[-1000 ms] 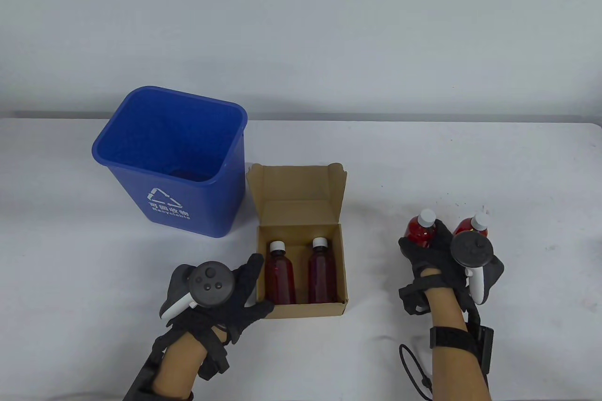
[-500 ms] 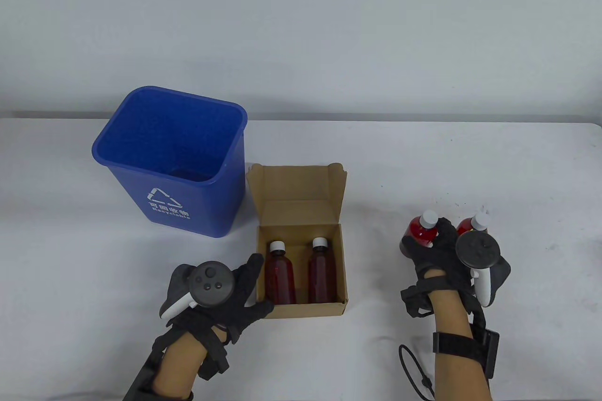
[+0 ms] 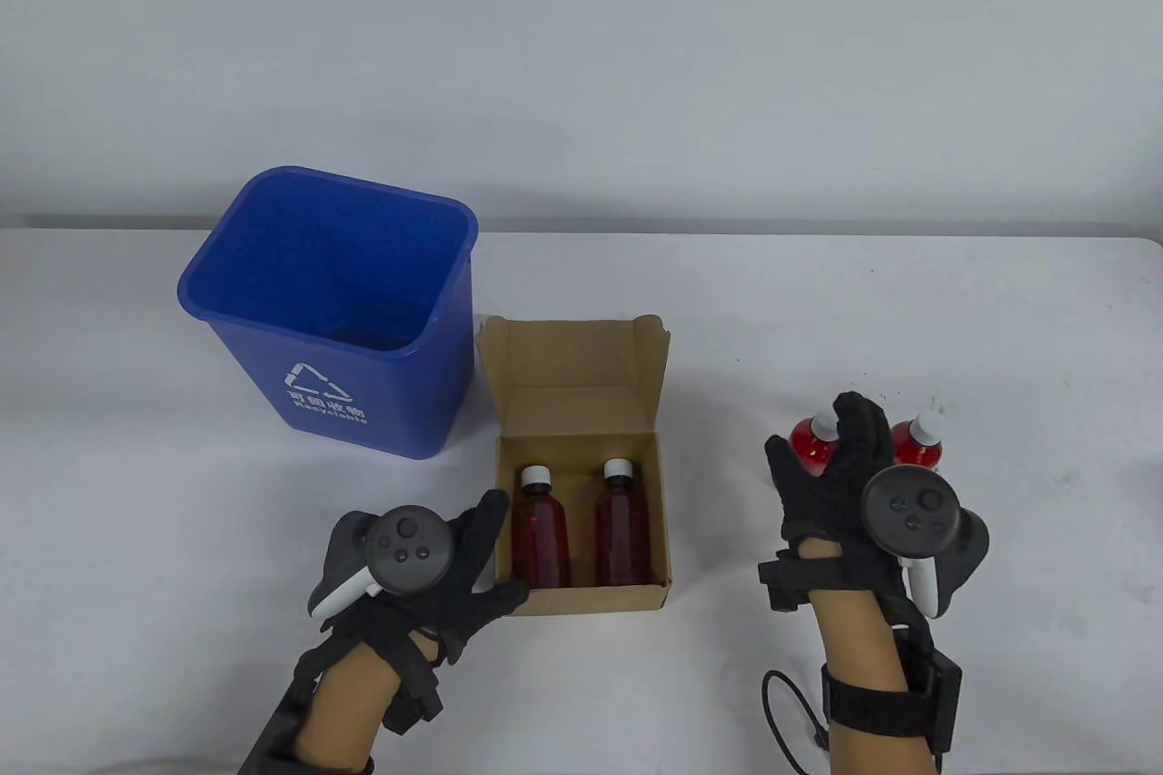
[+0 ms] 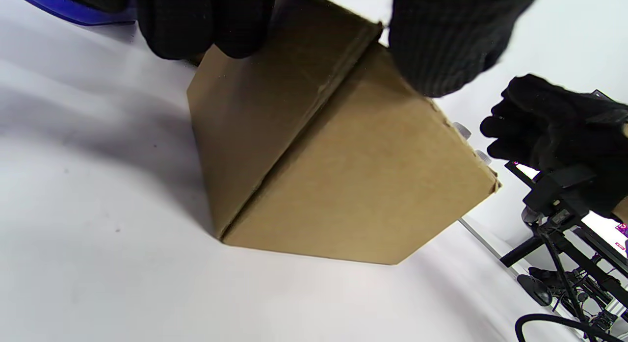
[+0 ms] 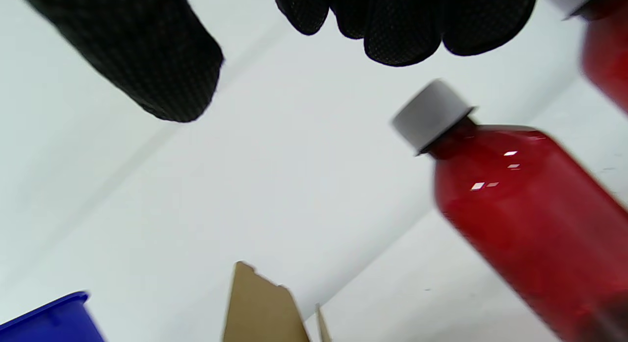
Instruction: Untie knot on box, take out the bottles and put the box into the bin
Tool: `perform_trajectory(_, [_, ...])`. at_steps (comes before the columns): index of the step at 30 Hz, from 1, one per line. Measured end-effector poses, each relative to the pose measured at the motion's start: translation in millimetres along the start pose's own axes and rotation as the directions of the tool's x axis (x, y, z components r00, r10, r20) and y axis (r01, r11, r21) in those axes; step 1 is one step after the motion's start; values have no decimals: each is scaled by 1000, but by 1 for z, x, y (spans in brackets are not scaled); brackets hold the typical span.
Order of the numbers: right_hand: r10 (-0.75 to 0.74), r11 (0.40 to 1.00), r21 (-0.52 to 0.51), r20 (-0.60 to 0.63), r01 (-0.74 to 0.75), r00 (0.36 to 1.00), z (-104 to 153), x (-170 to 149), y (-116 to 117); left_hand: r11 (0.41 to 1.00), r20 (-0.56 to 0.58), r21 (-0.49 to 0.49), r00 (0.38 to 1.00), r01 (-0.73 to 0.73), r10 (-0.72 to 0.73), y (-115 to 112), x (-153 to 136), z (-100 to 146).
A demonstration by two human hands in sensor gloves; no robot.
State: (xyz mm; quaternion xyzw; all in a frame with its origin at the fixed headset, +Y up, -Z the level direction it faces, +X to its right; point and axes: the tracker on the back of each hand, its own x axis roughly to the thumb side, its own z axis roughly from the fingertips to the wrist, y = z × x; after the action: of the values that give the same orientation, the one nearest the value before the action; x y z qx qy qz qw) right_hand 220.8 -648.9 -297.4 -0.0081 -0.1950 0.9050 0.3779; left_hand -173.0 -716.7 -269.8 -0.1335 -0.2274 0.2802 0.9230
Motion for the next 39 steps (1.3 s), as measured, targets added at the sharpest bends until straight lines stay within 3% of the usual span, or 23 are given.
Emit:
perform_trajectory(11, [23,993,104,250,-50,968,23,75,38,1000,-6,0,1000,9,-9,1,0,0])
perform_trajectory(21, [56,969,213,317,-128,947,19,122,86,1000,-6,-5,1000,9,-9,0,1,-1])
perform_trajectory(27, [182,854,430,280,-293,942,5,139,130,1000,-7,-10,1000,5,-5,1,1,-1])
perform_trajectory(30, [239,756,554,264,-350,934,-2,145,153,1000,-8,-11,1000,9,-9,1,2,-1])
perform_trajectory(33, [307,674,624,249,-395,919,-6,146,173,1000,-9,-13,1000,7,-7,0,1,-1])
perform_trajectory(36, [399,550,706,247,-446,883,-6,142,190,1000,-8,-13,1000,4,-4,0,1,-1])
perform_trajectory(39, [426,478,756,246,-447,871,-6,135,202,1000,-7,-14,1000,4,-4,0,1,-1])
